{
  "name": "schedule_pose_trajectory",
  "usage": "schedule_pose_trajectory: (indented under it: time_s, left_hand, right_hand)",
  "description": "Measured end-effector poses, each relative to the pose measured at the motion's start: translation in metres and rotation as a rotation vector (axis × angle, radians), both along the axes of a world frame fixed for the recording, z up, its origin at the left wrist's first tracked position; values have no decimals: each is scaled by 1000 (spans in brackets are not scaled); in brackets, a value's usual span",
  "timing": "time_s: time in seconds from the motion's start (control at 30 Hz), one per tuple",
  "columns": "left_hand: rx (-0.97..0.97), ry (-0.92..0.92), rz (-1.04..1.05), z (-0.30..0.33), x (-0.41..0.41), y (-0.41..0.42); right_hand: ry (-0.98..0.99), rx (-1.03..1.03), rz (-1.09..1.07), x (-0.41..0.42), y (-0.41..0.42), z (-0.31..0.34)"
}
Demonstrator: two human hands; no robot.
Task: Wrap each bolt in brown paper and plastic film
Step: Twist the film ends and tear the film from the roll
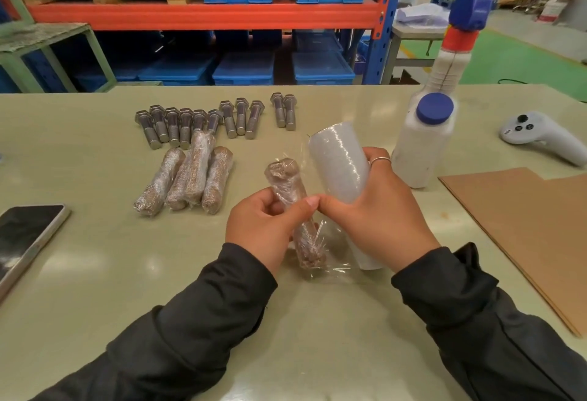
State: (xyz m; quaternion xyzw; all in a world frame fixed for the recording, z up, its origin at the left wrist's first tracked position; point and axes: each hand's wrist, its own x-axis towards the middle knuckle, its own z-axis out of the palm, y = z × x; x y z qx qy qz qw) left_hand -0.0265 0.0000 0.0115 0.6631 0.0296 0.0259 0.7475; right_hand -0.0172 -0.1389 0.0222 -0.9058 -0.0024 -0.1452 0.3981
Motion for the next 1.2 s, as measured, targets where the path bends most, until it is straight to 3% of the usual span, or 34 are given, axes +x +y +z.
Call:
schedule_pose_trajectory:
  time_s: [0.13, 0.3, 0.8, 1.07, 1.2]
  left_hand:
    - [148, -217, -94, 16, -12, 0]
    - [-99, -18, -142, 14, -11, 6]
    - [-290, 64, -414, 23, -7, 9]
    - [-278, 156, -586, 29, -6, 17]
    - [-402, 249, -699, 33, -3, 28]
  right_hand:
    - [9, 9, 5, 2, -1, 2]
    - [42, -39, 20, 4, 0, 4]
    - [126, 84, 114, 9, -6, 9]
    - [142, 89, 145, 9, -10, 10]
    - [159, 79, 175, 7, -10, 12]
